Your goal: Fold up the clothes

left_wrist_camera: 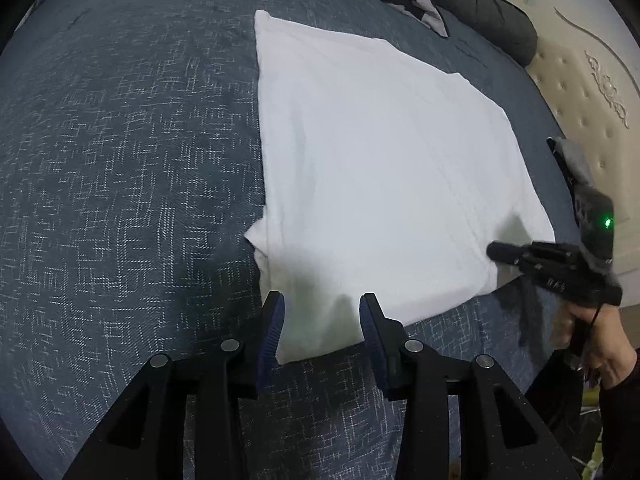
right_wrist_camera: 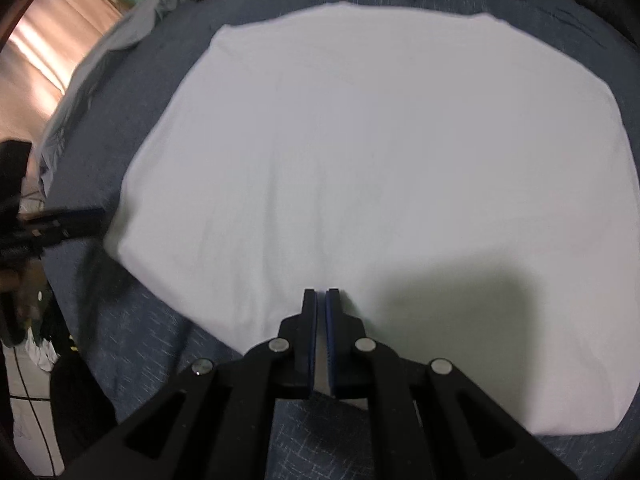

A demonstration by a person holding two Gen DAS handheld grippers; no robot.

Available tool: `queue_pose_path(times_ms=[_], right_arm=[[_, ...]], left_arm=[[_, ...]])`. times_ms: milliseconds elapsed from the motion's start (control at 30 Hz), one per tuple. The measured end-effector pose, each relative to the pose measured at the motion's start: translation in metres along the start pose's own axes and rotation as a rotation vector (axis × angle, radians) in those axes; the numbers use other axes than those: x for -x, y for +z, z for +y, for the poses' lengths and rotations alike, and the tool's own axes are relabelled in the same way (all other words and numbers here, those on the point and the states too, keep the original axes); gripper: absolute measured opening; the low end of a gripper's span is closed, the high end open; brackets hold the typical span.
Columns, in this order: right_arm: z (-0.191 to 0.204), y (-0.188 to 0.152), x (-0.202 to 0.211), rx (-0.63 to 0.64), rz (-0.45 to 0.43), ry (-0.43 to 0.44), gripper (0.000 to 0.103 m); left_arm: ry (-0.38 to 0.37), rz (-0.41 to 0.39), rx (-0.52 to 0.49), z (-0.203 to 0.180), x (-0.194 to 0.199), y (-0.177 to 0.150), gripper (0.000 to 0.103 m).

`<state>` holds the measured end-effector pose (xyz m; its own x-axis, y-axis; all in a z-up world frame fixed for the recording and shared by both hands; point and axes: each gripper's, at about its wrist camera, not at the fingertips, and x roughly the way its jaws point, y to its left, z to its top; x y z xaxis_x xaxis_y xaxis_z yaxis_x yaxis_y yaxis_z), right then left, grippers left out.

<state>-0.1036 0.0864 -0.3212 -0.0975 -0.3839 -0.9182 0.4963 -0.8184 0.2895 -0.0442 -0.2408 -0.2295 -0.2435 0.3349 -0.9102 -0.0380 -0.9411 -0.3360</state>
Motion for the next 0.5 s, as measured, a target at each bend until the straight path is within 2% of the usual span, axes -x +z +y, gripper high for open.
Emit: queue_pose_path(times_ms=[33,100,167,300,367,500], right_arm=[[-0.001,-0.005,0.001,0.009,0.002,-0.001,0.004],[-0.002,-0.018,0.007,0.029,0.013,0.005,0.004],[-0.004,-0.028,0.010,0.034,0.038,0.014,0.004],[-0.010,-0.040,0.021,0.036,0.063,0.031,0.004],[-0.018,-0.043,0.033,0.015,0.046,0.051,0.004],[-0.040,-0.048,0.063,-0.028,-0.023,0.079,0.004]], left_arm=[[-0.001,0.000,0.001,-0.001,-0.018,-0.004,0.043],[0.001,0.002,0.005,0.002,-0.023,-0.002,0.044],[0.000,0.001,0.022,-0.002,-0.044,0.010,0.045],[-0.026,0.001,0.074,0.007,-0.047,0.011,0.051],[-0.039,0.006,0.094,0.013,-0.047,0.009,0.057],[-0.063,0.023,0.109,0.018,-0.048,0.002,0.062]])
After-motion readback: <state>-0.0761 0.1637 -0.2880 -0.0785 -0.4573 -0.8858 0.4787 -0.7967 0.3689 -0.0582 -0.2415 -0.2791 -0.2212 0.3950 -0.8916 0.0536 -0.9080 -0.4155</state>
